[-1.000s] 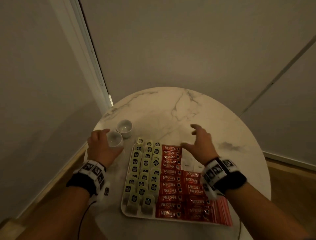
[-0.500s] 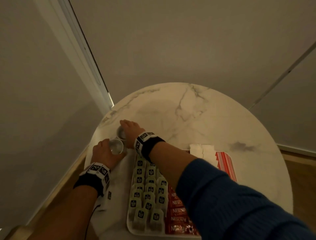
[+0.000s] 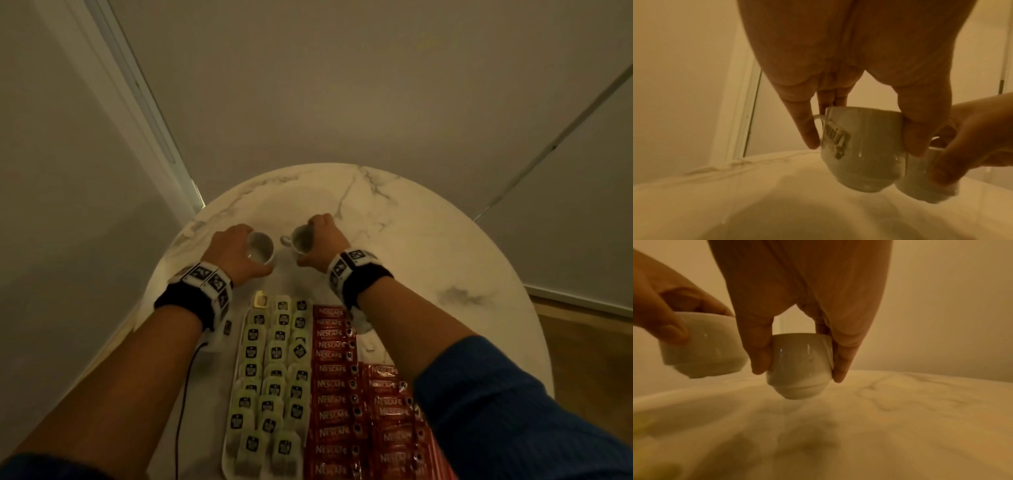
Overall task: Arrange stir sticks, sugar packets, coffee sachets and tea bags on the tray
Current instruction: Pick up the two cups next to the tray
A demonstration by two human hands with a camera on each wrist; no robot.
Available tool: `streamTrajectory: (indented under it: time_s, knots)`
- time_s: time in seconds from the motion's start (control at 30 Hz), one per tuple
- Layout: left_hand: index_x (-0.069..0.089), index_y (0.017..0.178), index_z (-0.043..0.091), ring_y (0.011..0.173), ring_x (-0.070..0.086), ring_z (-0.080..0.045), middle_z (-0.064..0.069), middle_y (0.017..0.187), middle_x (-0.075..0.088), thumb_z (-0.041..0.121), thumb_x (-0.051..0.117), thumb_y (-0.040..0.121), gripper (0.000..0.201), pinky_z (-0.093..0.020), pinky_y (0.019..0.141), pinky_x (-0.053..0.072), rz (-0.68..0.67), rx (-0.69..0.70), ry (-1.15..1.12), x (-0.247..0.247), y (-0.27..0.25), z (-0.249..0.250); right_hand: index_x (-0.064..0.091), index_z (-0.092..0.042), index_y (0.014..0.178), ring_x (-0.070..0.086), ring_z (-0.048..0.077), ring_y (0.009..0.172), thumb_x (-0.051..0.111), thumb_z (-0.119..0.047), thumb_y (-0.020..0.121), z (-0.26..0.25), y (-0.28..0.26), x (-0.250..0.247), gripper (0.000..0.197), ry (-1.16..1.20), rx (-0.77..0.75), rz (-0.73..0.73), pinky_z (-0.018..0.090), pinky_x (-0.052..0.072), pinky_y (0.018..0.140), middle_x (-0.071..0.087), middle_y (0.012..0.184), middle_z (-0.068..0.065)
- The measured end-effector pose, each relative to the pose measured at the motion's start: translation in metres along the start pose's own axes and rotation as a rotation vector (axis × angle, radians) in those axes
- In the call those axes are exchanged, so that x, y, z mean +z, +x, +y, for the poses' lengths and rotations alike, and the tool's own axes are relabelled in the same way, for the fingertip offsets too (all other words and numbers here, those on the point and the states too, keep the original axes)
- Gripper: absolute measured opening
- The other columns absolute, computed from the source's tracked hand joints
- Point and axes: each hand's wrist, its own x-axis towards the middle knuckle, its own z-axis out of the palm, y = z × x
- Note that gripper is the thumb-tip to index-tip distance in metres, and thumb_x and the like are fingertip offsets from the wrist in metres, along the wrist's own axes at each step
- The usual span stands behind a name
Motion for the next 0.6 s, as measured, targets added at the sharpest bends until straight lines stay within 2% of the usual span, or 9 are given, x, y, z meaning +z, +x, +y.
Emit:
streamTrajectory:
  time_s: [0.13, 0.27, 0.4, 0.6]
  knots:
    - [0.047, 0.121, 0.027, 0.109, 0.052, -0.029, -0.001, 0.123, 0.055, 0.056, 0.080, 0.057, 0.078, -0.042, 0.090, 0.047, -0.149, 0.028, 0.070, 0.029, 0.016, 0.043, 0.040, -0.008, 0.133, 0.051, 0.026, 0.115, 0.086, -0.023, 0.065, 0.040, -0.017, -0.018, 0.083, -0.015, 0.083, 0.010, 0.032, 0.045, 0.095, 0.038, 0.133, 0.008]
    - [0.041, 0.125, 0.030, 0.117, 0.046, -0.031, -0.001, 0.130, 0.051, 0.057, 0.077, 0.060, 0.079, -0.043, 0.092, 0.043, -0.226, 0.028, 0.182, 0.055, 0.023, 0.066, 0.039, -0.006, 0.133, 0.051, 0.026, 0.115, 0.087, -0.023, 0.064, 0.062, -0.026, -0.024, 0.085, -0.033, 0.099, 0.024, 0.030, 0.044, 0.095, 0.037, 0.133, 0.010]
    - [0.039, 0.128, 0.029, 0.123, 0.039, -0.031, -0.001, 0.134, 0.047, 0.058, 0.073, 0.065, 0.077, -0.048, 0.096, 0.033, -0.222, 0.027, 0.280, 0.067, 0.020, 0.074, 0.039, -0.007, 0.133, 0.051, 0.026, 0.115, 0.087, -0.024, 0.064, 0.071, -0.029, -0.024, 0.086, -0.042, 0.121, 0.020, 0.032, 0.046, 0.095, 0.037, 0.134, 0.009]
    - [0.037, 0.132, 0.030, 0.126, 0.035, -0.028, 0.000, 0.134, 0.047, 0.062, 0.071, 0.066, 0.081, -0.049, 0.097, 0.031, -0.213, 0.039, 0.325, 0.067, 0.017, 0.081, 0.038, -0.006, 0.132, 0.052, 0.028, 0.113, 0.085, -0.026, 0.067, 0.078, -0.036, -0.016, 0.084, -0.021, 0.161, 0.025, 0.031, 0.046, 0.093, 0.036, 0.133, 0.010]
